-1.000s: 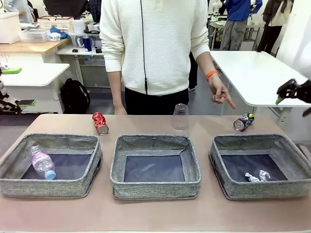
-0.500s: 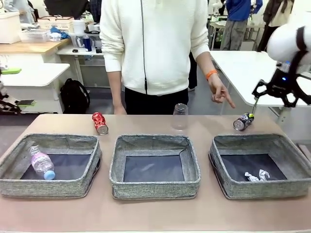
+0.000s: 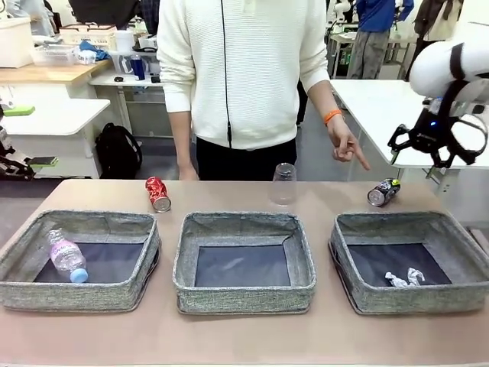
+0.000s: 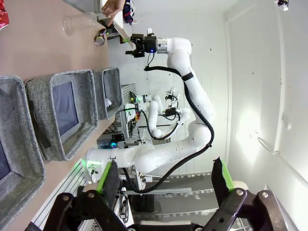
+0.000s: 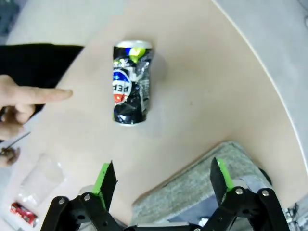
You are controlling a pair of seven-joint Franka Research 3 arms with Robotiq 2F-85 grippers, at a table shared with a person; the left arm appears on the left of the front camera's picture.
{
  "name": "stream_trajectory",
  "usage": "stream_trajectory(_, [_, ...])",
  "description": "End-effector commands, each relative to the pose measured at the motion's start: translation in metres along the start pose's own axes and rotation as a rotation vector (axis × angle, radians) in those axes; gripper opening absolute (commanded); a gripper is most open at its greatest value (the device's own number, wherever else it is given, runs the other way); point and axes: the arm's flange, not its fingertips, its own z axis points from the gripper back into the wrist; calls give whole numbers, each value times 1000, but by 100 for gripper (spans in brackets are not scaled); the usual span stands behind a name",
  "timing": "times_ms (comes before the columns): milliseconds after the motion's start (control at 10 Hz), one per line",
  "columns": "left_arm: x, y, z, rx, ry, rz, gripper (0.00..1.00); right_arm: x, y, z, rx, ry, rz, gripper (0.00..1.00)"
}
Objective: Sort the waste into the appropriate baskets.
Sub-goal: Pick up the waste item pointed out by the person.
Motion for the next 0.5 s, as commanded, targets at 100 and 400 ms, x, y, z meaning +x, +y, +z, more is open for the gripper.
stream_trajectory(100, [-1, -1, 1, -17, 4, -17, 100, 52, 31, -21, -28, 40, -20, 100])
stream_trajectory(400, [-1, -1, 1, -17, 4, -17, 100, 72, 35, -51, -42, 59, -42, 100])
